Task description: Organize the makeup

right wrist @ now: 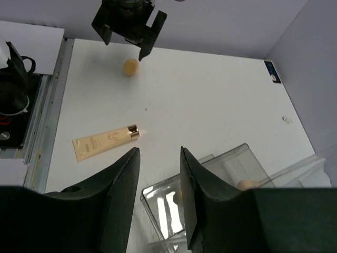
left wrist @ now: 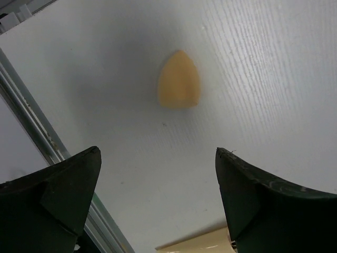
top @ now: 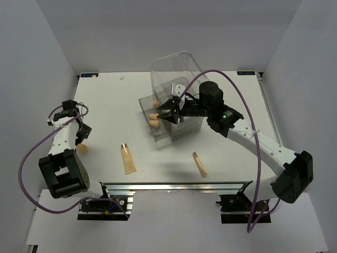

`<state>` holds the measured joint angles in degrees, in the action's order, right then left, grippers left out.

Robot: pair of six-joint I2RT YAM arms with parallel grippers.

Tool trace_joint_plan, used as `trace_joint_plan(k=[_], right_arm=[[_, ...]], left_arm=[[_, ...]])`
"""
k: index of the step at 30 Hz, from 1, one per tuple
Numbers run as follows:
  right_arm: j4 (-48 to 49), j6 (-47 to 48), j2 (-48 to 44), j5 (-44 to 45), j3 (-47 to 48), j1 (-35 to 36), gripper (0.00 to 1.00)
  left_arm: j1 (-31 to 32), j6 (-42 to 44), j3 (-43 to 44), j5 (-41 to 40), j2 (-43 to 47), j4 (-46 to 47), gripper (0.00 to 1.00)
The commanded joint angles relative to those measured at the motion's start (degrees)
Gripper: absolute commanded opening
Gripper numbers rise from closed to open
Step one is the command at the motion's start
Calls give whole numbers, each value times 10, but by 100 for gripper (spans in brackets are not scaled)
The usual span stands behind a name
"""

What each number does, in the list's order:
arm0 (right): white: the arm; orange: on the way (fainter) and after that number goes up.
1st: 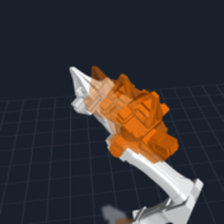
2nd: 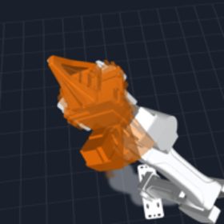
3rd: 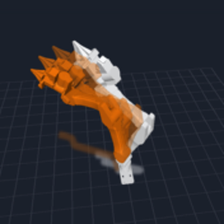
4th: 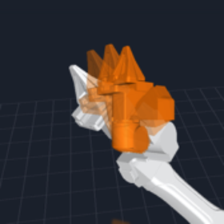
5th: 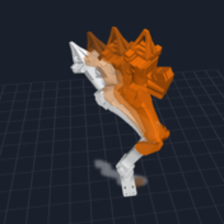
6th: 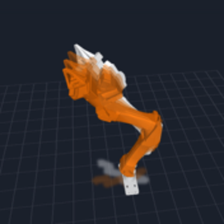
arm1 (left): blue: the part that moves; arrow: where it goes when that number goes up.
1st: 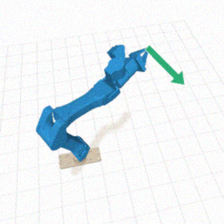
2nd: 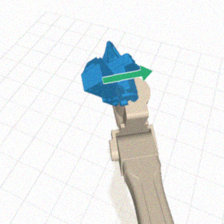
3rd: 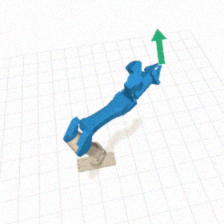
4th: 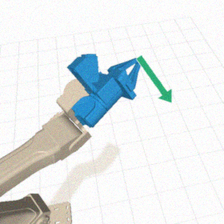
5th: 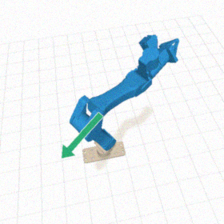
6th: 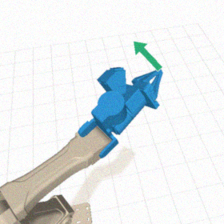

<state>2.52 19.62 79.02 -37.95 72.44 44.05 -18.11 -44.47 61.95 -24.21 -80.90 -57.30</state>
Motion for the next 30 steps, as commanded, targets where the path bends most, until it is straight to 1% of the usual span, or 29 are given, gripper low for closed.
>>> trace_joint_plan(k=[1, 6, 8, 11, 12, 14, 16, 17, 20, 21, 22, 24, 25, 27, 28, 30], right_arm=[[-24, -5, -5, -20, 26, -15, 42], [-97, 5, 31, -19, 101, -25, 43], [-136, 12, 43, -18, 123, -27, 43], [-204, 10, 80, -17, 187, -27, 43], [-220, 3, 102, -16, 224, -26, 43], [-259, -3, 121, -8, 258, -26, 43], [-270, -17, 138, 5, 291, -26, 43], [-271, -22, 140, 9, 297, -26, 43], [-264, -40, 141, 22, 302, -26, 43], [-263, -41, 139, 24, 301, -27, 43], [-258, -47, 137, 30, 298, -26, 43], [-252, -49, 128, 35, 292, -26, 43], [-249, -50, 124, 40, 287, -27, 43], [-235, -53, 109, 45, 275, -26, 43], [-233, -54, 105, 45, 271, -26, 43], [-222, -57, 91, 42, 268, -26, 43]], left_arm=[[-3, 31, -14, -16, 5, 17, 98], [-3, 40, -49, -15, -17, 68, 98], [-3, 46, -58, -15, -29, 98, 98], [-7, 55, -60, -6, -60, 138, 98], [-10, 61, -59, -4, -71, 147, 97], [-22, 68, -61, 6, -97, 182, 95], [-32, 81, -60, 14, -113, 209, 92], [-35, 85, -55, 22, -129, 217, 91], [-41, 94, -44, 33, -154, 230, 82], [-43, 97, -42, 42, -166, 234, 77], [-43, 98, -40, 48, -170, 238, 61], [-44, 98, -36, 65, -167, 239, 40], [-44, 96, -34, 74, -160, 239, 20], [-44, 89, -35, 98, -139, 242, 2], [-44, 84, -37, 140, -110, 245, 0], [-43, 67, -51, 190, -74, 255, 0]])
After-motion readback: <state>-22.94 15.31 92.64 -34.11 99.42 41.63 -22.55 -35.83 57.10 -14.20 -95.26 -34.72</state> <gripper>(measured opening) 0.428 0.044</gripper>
